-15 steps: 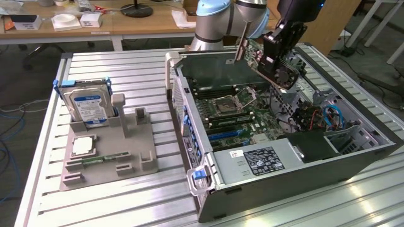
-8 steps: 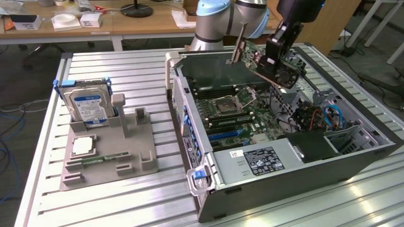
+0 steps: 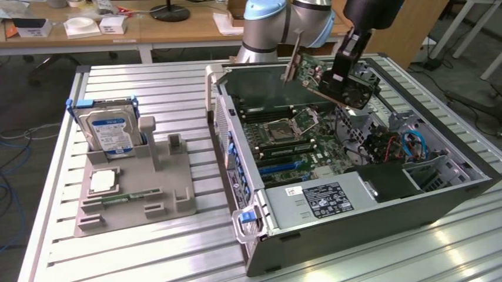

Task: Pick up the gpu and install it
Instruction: 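Insert the gpu into the slot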

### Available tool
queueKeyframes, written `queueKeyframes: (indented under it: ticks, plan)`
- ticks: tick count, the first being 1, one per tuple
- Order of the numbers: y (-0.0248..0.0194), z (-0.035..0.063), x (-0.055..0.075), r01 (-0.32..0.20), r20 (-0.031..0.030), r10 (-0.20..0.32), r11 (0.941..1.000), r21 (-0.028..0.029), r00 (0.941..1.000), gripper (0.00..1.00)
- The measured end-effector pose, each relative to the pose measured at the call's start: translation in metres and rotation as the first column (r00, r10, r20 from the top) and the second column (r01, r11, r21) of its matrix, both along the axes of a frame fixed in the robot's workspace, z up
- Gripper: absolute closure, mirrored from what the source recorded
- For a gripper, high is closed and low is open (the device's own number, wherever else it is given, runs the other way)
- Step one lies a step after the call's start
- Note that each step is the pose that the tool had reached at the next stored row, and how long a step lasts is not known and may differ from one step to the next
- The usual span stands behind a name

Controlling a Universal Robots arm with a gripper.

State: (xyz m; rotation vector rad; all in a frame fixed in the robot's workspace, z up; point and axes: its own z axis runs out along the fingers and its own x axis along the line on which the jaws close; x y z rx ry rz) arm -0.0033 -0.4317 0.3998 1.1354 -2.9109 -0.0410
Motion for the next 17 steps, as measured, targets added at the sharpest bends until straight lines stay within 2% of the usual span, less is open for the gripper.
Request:
queueKeyframes:
  ticks: [4, 8, 12, 17]
  plan:
    - [0.0000, -0.0007, 0.0000, -0.074, 0.0000, 0.074, 0.9973, 0.0000, 0.9973, 0.73]
    - [0.0000, -0.0013, 0.0000, -0.145, 0.0000, 0.145, 0.9895, 0.0001, 0.9895, 0.73]
    - [0.0000, -0.0019, 0.0001, -0.217, 0.0000, 0.217, 0.9763, 0.0000, 0.9763, 0.73]
    - [0.0000, -0.0026, 0.0000, -0.299, 0.0000, 0.299, 0.9542, 0.0000, 0.9542, 0.73]
